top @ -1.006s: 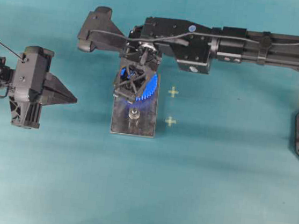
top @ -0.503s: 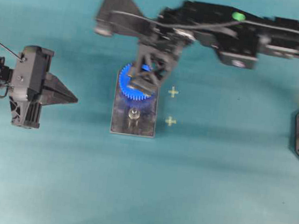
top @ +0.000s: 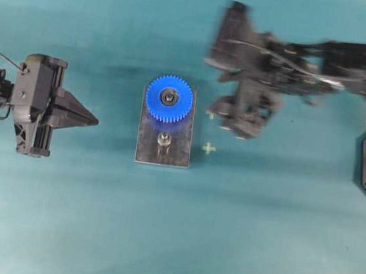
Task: Fit the large gear onto the shaft.
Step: 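Open the right gripper and withdraw it to the right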
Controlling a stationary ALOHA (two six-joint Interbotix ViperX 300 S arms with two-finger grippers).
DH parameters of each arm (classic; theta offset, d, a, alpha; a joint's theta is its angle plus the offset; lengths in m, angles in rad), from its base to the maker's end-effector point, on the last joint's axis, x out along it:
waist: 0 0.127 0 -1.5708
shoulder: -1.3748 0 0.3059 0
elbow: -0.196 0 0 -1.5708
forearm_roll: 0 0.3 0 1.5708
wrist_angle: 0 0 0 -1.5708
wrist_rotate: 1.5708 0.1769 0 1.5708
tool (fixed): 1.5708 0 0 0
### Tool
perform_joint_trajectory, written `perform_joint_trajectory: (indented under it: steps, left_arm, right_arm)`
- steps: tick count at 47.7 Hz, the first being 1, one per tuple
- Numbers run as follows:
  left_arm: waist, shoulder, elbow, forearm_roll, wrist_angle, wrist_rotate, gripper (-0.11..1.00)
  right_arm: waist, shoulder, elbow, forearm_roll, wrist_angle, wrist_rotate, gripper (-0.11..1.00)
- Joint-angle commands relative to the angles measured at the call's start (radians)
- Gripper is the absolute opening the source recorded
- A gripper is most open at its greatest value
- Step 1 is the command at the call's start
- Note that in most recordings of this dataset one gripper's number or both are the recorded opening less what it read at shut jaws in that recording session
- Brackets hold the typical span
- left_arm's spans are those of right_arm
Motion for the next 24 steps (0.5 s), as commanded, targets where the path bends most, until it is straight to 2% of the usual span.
perform_joint_trajectory:
  steps: [1,7,16,24]
  left_arm:
    - [0.0,0.003,-0.015,0.005,-0.011,0.002,0.0]
    - [0.0,0.009,-0.023,0.005,-0.025,0.003,0.0]
    - [0.0,0.021,-0.032,0.003,-0.061,0.005,0.0]
    - [0.0,0.048,-0.034,0.003,-0.092,0.002,0.0]
  right_arm:
    - [0.012,-0.071,0.054,0.002,-0.035,0.009,0.8]
    - [0.035,-0.127,0.15,0.002,-0.109,0.003,0.8]
    - [0.089,-0.198,0.253,0.002,-0.229,0.0,0.8]
    - [0.106,-0.278,0.344,0.002,-0.348,0.005,0.8]
